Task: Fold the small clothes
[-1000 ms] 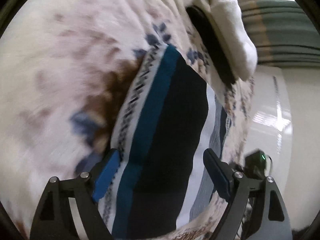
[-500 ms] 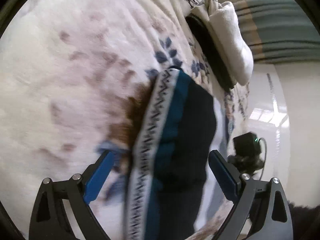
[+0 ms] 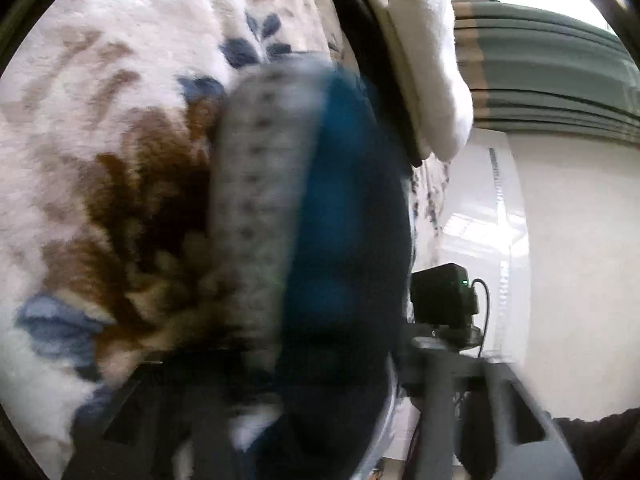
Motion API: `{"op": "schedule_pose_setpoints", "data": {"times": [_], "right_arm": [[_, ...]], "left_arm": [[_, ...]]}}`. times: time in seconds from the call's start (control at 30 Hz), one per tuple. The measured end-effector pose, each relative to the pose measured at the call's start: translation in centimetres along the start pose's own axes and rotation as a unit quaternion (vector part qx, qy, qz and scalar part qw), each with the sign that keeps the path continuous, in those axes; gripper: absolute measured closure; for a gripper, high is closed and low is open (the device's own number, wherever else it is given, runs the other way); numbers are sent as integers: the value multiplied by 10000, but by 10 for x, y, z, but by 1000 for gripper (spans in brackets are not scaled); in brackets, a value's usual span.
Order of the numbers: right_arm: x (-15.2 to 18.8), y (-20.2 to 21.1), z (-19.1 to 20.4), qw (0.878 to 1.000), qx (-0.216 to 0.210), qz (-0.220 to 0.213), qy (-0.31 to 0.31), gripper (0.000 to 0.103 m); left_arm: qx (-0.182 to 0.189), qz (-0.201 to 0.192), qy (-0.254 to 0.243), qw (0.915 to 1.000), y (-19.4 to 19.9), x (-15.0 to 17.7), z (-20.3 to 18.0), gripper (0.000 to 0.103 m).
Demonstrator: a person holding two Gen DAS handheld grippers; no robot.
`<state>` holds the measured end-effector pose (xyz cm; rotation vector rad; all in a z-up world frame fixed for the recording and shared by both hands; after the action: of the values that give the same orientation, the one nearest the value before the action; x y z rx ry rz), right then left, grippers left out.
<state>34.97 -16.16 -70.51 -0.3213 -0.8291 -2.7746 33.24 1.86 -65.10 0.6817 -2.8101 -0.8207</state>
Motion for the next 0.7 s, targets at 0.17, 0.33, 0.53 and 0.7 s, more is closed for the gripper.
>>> {"op": "schedule_pose_setpoints", "data": {"times": [0.17, 0.33, 0.53, 0.7], "right_arm": [[8, 1, 14, 9998, 67, -193, 62, 63], [14, 25, 40, 9984, -141, -539, 107, 72], [-4, 73, 79, 9938, -293, -1049, 240, 73], [-45, 130, 120, 9871, -268, -1540, 353, 73]], "left_arm": [[-124, -31, 99, 9999, 3, -5, -10, 67], [-94, 56, -125, 9999, 4, -32, -39, 68], [33, 204, -666, 9976, -3, -78, -107, 68], [98, 242, -1228, 9921, -22, -145, -185, 68]]}}
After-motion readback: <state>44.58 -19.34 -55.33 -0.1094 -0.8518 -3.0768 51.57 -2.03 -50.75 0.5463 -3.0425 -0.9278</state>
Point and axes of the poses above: each gripper's, at about its wrist camera, not at the fingertips, and y roughly against the way its jaws point, z to its left, x to its underside, the point moved 10 cm from there along -y, roughly the way its jaws point, and after that the axes turned 3 degrees about -z, right-handed, at the moved point
